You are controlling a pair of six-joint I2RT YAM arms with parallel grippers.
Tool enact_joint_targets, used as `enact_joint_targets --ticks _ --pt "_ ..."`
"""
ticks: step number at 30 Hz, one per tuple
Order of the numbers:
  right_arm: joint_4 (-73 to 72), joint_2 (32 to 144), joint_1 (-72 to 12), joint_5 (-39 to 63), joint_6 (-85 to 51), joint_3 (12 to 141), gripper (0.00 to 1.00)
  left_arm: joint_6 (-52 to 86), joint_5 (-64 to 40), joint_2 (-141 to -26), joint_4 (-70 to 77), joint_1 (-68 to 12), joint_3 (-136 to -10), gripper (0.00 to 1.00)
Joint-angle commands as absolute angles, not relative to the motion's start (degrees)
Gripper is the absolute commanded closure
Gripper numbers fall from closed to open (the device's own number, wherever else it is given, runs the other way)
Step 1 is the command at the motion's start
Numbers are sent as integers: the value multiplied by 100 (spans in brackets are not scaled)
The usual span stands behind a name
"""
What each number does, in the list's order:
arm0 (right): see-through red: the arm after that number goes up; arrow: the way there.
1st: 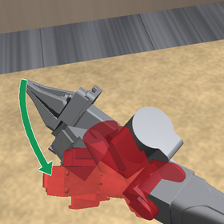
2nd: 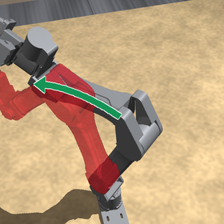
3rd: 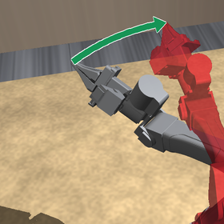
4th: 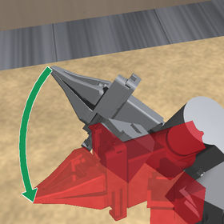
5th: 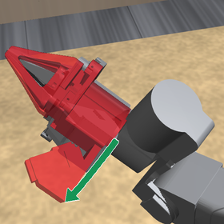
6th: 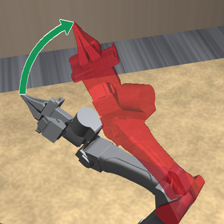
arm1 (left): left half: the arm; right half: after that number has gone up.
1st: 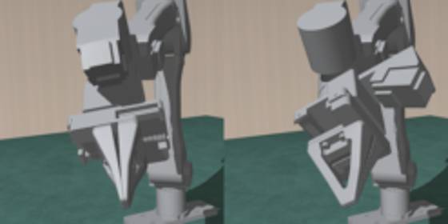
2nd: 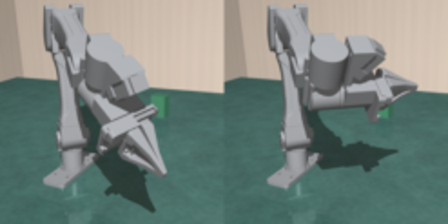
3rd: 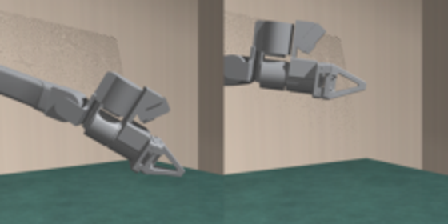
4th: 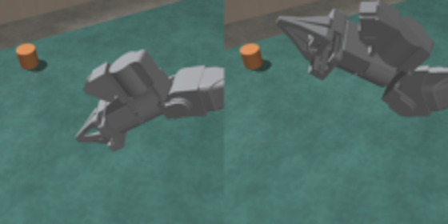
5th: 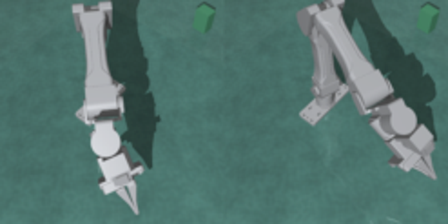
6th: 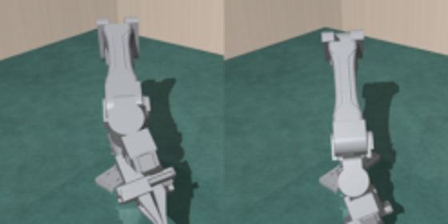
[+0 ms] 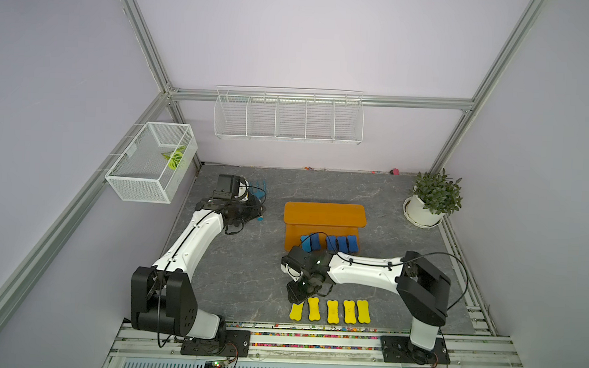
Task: Remove the whiteboard erasers from the shelf
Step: Adjust the whiteboard eraser at the center of the board, then adjust the shelf at the center of the board.
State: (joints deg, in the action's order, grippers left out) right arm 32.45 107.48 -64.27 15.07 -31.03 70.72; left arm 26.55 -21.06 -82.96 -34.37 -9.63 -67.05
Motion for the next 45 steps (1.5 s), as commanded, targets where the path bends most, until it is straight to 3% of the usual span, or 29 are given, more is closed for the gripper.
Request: enact_joint_targets --ticks 1,8,14,24,29,36,45 --pt "3229 10674 -6469 1524 -3061 7090 58 2664 -2184 -8332 -3375 -918 -6750 64" --pt "3874 10281 -6328 969 -2929 7776 46 2685 -2318 -8297 -3360 -923 -6789 63" --pt "4071 9857 -6030 360 -2698 8371 45 2746 -2825 -8331 -3220 -923 -6937 63" --pt "3687 9022 -5081 -1325 -2248 8067 44 2795 -3232 -8726 -2973 -1102 -7318 63" --pt "3918 8596 -4078 -1034 -2187 7984 44 2805 -3417 -8969 -2877 -1186 -7374 57" --pt "3301 8246 -2332 348 -2350 7477 42 2751 -3939 -9280 -2862 -1193 -7424 51" --pt "3677 8496 -1696 698 -2478 7475 39 2745 -4718 -9475 -2689 -1243 -7282 53"
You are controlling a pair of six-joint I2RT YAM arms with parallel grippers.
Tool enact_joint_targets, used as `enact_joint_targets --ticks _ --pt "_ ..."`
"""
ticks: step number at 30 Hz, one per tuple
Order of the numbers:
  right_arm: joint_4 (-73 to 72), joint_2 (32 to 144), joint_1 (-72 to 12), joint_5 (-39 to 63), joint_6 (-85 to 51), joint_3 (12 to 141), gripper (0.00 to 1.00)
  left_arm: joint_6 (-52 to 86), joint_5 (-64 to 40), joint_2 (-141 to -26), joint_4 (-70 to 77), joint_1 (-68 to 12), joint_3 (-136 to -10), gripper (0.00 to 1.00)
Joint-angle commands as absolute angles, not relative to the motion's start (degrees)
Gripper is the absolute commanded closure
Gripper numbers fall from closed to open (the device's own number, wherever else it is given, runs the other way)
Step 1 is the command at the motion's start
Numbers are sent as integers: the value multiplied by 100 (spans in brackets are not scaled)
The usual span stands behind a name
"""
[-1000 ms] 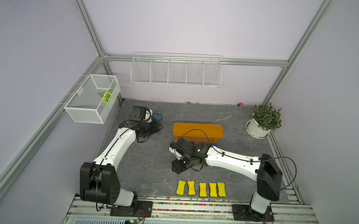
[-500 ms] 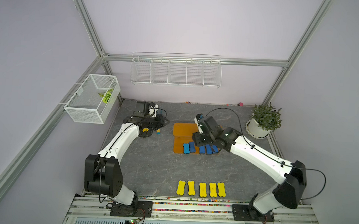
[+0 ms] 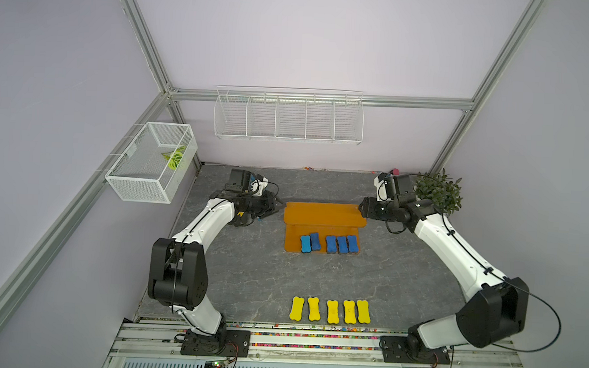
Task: Remove the whiteboard erasers from the shelf
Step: Adjust the shelf at the center of the board.
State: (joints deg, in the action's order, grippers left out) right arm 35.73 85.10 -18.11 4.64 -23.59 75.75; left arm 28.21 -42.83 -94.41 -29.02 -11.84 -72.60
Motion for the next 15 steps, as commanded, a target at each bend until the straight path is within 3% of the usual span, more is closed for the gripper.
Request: enact_joint_targets --ticks 1,15 --pt "3550 8470 -1639 808 -2549 7335 38 2746 -4785 -9478 -2645 -1277 -7256 53" --pt "3161 9309 -1563 1705 -2618 7409 38 2684 -4278 -9713 -3018 -1467 -7290 54"
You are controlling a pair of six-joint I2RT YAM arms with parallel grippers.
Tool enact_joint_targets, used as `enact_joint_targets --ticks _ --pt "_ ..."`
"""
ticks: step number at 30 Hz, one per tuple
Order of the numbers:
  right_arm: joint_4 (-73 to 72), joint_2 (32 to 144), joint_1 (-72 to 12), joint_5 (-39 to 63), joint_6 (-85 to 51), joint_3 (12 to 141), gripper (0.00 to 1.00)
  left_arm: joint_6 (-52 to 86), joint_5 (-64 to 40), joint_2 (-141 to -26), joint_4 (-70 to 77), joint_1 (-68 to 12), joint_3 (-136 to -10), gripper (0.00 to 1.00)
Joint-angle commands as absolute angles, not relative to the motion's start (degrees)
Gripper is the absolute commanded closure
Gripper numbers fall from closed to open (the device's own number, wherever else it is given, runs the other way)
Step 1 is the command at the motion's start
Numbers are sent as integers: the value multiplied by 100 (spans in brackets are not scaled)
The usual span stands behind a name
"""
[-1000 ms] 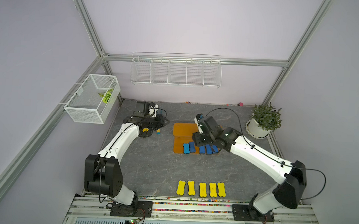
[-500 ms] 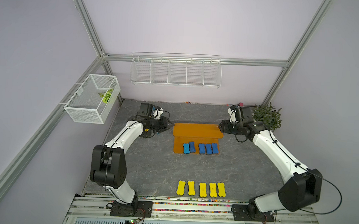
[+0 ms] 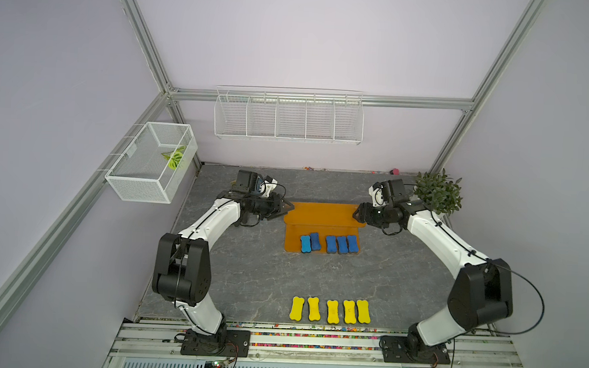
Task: Remove the whiteboard erasers from the shelf
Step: Adjust the shelf at the center of the board.
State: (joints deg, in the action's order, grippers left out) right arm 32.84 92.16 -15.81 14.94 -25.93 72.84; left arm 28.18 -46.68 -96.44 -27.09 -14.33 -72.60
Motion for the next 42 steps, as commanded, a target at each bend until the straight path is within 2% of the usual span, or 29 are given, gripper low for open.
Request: enact_joint_targets --ticks 1,6,14,22,31,35,42 --pt "3142 9338 -1564 1722 -2618 7426 39 2678 -4185 -9717 -3070 -1460 -7294 54" --pt "3032 9554 -1572 1952 -2584 7552 42 2715 -4007 -9607 -3116 -1460 -7251 57" --pt "2988 9839 -1657 2085 -2469 7872 45 2599 -2709 -9152 -3470 -1356 -7210 53" --pt "3039 10379 -1871 2200 -2339 8509 47 2725 -3257 -9141 -3155 -1369 -6948 53" --pt "3144 11167 -2046 2310 -2325 9551 48 2747 -3255 -8843 -3138 -1393 -6589 62" --pt "3243 11476 -2138 2355 -2303 9968 48 2780 -3243 -8731 -3097 -1394 -6433 62" --pt "3267 11291 -1962 2226 -2269 9962 44 2699 -3070 -8566 -3182 -1359 -6419 61"
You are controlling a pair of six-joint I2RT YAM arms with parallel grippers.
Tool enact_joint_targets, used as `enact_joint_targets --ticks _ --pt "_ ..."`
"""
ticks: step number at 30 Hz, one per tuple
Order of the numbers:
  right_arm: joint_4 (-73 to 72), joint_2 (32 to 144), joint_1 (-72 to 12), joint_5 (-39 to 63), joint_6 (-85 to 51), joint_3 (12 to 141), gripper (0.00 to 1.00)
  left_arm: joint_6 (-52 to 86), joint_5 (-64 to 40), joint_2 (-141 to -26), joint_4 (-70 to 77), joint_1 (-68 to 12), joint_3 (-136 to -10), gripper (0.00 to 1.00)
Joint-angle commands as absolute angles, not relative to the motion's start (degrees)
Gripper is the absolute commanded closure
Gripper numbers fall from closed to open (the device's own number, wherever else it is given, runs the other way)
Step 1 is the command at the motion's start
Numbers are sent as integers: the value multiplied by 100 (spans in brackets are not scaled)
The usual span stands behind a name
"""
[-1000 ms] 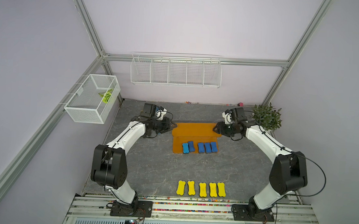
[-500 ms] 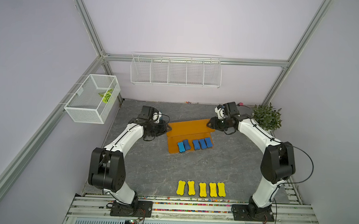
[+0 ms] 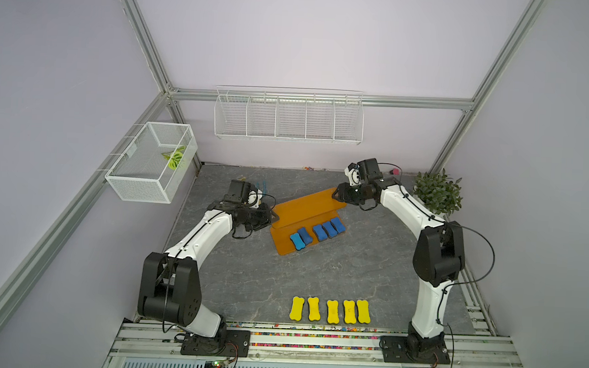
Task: Remove the whiteboard erasers from the shelf
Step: Adjust the shelf at the center of the board.
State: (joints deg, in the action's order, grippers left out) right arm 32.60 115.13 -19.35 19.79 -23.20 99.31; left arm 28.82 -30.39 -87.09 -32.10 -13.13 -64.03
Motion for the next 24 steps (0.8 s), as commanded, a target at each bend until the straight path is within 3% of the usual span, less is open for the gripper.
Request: enact_joint_targets --ticks 1,10,19,24 --pt "3241 11183 -1890 2215 -2264 9883 43 2675 -3039 -8568 -3230 -1336 -6462 61" --pt "2830 10203 -1344 2033 -2342 8834 41 2643 -2892 -8440 -3184 -1070 -6486 58" --pt "1307 9574 -1213 2295 -2914 6838 53 2610 -3286 -8706 -3094 -1045 -6735 57" --pt "771 9776 -1350 2417 -3085 6435 59 2609 -3278 -8864 -3094 -1029 -6752 59"
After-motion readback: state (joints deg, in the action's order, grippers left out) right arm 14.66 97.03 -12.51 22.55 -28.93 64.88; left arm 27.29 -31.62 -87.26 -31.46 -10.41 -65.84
